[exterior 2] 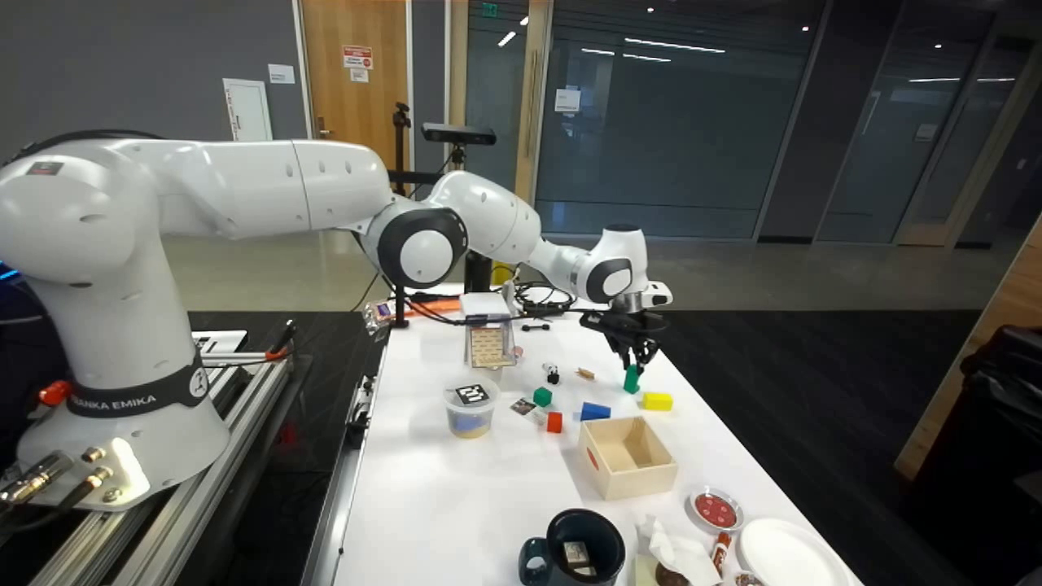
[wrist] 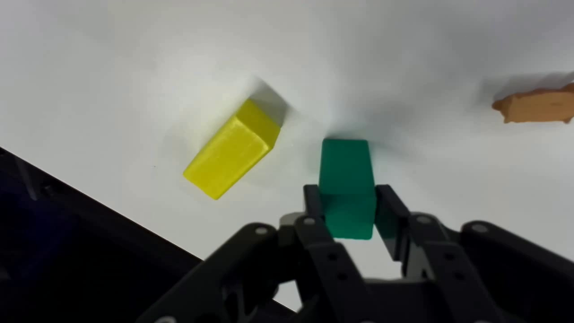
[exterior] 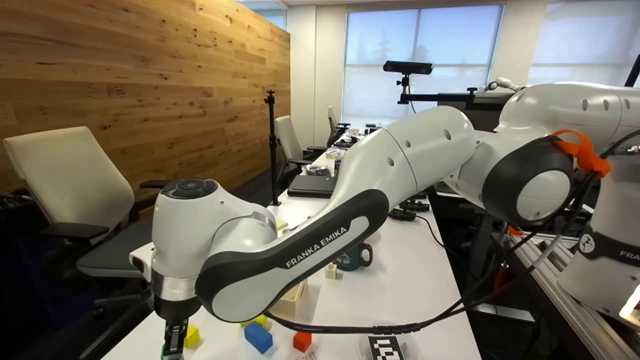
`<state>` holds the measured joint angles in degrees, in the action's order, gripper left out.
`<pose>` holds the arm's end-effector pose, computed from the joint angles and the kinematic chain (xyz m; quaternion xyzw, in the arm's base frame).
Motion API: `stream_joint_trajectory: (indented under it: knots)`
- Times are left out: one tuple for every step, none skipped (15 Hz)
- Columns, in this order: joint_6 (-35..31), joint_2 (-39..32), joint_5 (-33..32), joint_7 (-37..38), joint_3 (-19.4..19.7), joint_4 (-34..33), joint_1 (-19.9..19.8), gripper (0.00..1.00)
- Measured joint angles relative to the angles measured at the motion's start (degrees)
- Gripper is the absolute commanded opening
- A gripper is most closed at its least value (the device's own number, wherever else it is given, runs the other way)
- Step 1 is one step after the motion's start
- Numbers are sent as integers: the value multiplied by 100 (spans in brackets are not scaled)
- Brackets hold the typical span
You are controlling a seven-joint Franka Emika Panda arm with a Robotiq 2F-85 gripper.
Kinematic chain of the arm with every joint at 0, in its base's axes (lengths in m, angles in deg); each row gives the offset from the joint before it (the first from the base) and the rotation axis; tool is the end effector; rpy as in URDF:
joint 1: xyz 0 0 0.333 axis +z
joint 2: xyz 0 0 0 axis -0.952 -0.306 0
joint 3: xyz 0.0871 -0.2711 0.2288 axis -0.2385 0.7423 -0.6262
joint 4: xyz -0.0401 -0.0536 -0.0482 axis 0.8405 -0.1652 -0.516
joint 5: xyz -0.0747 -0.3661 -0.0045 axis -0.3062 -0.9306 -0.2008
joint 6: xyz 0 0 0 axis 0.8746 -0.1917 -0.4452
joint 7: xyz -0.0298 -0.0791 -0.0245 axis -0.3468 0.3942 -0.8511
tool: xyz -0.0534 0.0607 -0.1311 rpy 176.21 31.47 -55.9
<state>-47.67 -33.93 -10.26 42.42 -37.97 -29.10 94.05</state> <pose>0.8083 0.2969 0.0695 0.9433 0.2940 0.1442 0.0544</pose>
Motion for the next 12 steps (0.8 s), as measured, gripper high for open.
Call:
stream_joint_trajectory:
  knots:
    - [0,2,-21,55,31,-12,-3,9]
    - [0,7,-34,102,55,-26,-8,9]
    - [0,12,-42,145,78,-53,-15,9]
    - [4,16,-43,188,90,-92,-23,9]
    - [10,23,-46,242,103,-138,-28,9]
    - [42,24,-56,308,129,-203,-27,9]
    - [86,25,-69,377,166,-282,-26,9]
    - [136,25,-89,458,210,-360,-26,9]
    - [192,26,-123,550,265,-434,-27,9]
    - [251,25,-164,644,325,-497,-31,9]
    - [297,25,-193,730,378,-541,-36,9]
    - [306,27,-210,802,421,-550,-43,9]
